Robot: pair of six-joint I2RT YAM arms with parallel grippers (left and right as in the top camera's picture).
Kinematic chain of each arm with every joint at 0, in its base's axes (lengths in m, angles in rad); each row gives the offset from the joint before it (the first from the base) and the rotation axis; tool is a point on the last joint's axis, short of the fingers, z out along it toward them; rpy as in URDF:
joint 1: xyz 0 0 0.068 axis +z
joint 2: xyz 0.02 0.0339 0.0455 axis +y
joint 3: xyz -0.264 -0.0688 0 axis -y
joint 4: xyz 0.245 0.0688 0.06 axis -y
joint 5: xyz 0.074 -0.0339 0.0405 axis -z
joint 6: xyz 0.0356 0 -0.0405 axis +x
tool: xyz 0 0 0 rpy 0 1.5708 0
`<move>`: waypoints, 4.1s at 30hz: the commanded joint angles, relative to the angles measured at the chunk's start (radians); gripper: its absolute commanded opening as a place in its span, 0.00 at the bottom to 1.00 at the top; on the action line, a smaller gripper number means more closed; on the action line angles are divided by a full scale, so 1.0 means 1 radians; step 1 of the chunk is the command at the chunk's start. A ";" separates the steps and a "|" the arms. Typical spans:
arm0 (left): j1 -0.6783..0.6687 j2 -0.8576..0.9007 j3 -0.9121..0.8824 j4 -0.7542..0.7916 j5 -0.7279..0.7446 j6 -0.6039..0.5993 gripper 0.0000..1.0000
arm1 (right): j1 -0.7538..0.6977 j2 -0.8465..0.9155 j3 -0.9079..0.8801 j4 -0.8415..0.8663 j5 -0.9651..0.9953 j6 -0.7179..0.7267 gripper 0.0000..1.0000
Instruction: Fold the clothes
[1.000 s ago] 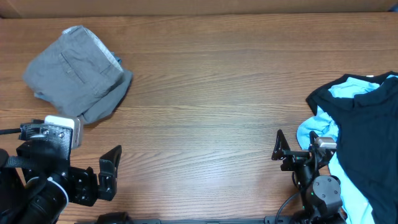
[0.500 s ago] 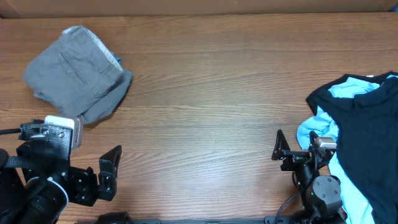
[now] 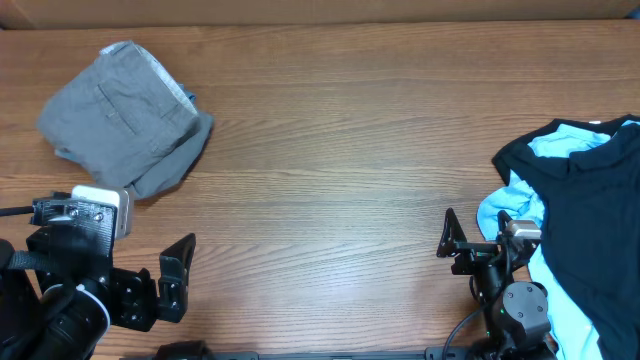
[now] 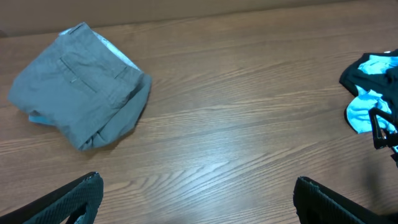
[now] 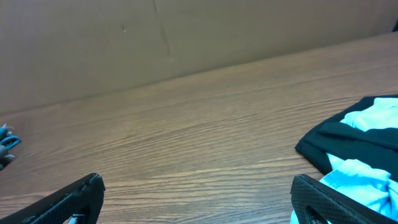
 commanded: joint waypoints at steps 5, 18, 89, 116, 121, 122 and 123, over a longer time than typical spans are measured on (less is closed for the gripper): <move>-0.005 0.004 -0.002 0.002 -0.005 -0.018 1.00 | -0.004 -0.012 -0.010 0.007 0.000 0.000 1.00; -0.007 0.004 -0.002 0.002 -0.005 -0.018 1.00 | -0.004 -0.012 -0.010 0.007 0.000 0.000 1.00; -0.006 -0.999 -1.978 1.654 0.117 -0.195 1.00 | -0.004 -0.012 -0.010 0.006 0.000 0.000 1.00; -0.006 -0.998 -1.978 1.647 0.117 -0.195 1.00 | -0.004 -0.012 -0.010 0.006 0.000 0.000 1.00; -0.006 -0.998 -1.978 1.647 0.117 -0.195 1.00 | -0.004 -0.012 -0.010 0.006 0.000 0.000 1.00; -0.006 -0.998 -1.978 1.647 0.117 -0.195 1.00 | -0.004 -0.012 -0.010 0.006 0.000 0.000 1.00; -0.006 -0.998 -1.978 1.647 0.117 -0.195 1.00 | -0.004 -0.012 -0.010 0.006 0.000 0.000 1.00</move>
